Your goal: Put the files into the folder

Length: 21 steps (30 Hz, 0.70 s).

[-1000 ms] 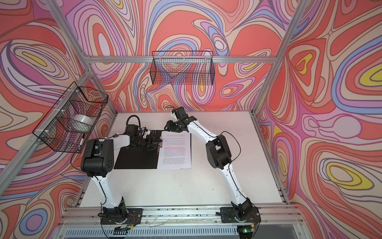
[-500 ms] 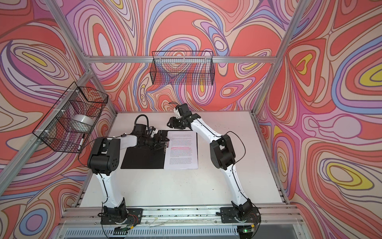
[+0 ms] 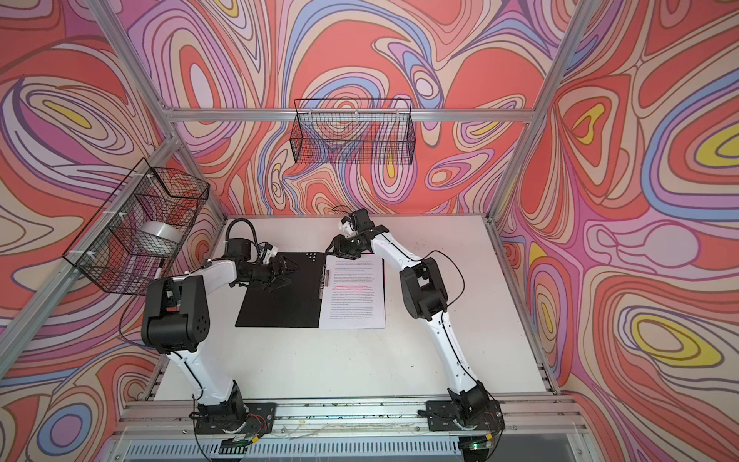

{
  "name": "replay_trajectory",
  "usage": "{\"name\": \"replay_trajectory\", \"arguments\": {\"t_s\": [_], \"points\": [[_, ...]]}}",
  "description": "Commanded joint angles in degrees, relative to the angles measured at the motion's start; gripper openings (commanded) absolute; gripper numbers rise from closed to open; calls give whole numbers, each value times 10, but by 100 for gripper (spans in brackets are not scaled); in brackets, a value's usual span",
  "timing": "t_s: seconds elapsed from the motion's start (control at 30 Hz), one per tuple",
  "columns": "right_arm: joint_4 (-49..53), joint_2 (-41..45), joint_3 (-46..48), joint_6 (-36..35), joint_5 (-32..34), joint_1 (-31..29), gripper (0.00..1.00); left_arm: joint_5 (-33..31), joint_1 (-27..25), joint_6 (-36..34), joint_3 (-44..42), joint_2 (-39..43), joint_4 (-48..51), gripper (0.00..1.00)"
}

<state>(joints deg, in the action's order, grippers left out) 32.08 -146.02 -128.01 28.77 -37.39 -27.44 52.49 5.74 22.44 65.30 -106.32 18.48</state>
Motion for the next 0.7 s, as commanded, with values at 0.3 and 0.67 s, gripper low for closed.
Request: {"name": "replay_trajectory", "arguments": {"t_s": [0.3,0.67], "points": [[-37,-28,9,6,-88,-2,53,-8,-6,-6,-38,-18,14,84],[-32,-64,-27,12,-95,-9,53,-9,-6,-1,-47,-19,6,85]]}}
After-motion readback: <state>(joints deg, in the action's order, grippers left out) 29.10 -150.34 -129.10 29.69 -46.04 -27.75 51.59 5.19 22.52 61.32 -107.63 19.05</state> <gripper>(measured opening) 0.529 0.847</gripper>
